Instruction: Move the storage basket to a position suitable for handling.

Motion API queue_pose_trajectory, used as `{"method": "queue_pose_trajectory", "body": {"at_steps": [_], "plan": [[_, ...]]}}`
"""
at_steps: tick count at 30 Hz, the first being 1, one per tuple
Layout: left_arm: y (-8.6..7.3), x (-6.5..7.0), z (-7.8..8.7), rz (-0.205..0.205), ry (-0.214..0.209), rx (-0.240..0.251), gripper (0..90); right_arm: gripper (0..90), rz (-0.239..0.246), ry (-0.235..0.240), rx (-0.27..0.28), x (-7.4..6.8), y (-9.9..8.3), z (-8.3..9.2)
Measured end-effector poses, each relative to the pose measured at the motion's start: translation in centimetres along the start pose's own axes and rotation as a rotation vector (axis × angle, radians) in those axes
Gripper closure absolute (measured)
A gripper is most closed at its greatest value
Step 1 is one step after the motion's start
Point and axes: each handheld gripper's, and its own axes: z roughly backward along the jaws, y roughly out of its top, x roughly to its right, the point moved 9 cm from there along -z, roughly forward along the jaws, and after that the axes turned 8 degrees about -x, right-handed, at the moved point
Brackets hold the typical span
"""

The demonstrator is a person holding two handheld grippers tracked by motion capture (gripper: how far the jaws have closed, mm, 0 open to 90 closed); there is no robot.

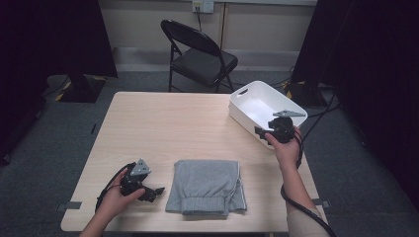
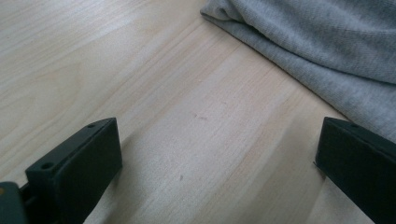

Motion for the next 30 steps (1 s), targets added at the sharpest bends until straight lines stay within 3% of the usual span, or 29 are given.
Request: {"method": "queue_pose_trajectory", "body": {"at_steps": [6, 13, 20, 28, 30], "plan": [[0.0, 0.0, 0.0, -0.001, 0.0, 0.0, 0.0, 44.5, -0.014, 0.008, -0.005, 0.1, -0.4, -0.6], [0.0, 0.0, 0.0, -0.001, 0.0, 0.0, 0.0, 49.9, -0.023, 0.015, -0.018, -0.1, -0.7, -1.0], [0.0, 0.0, 0.0, 0.0, 0.0, 0.0, 0.0, 59.0, -0.011, 0.002, -0.024, 0.1, -0.8, -1.0], [0.0, 0.0, 0.0, 0.0, 0.0, 0.0, 0.0, 62.1, -0.023, -0.01, -0.036, 0.4, -1.0, -1.2], [0.0, 0.0, 0.0, 0.0, 0.0, 0.0, 0.0, 68.0, -0.035, -0.02, -0.045, 0.7, -1.2, -1.3]]}}
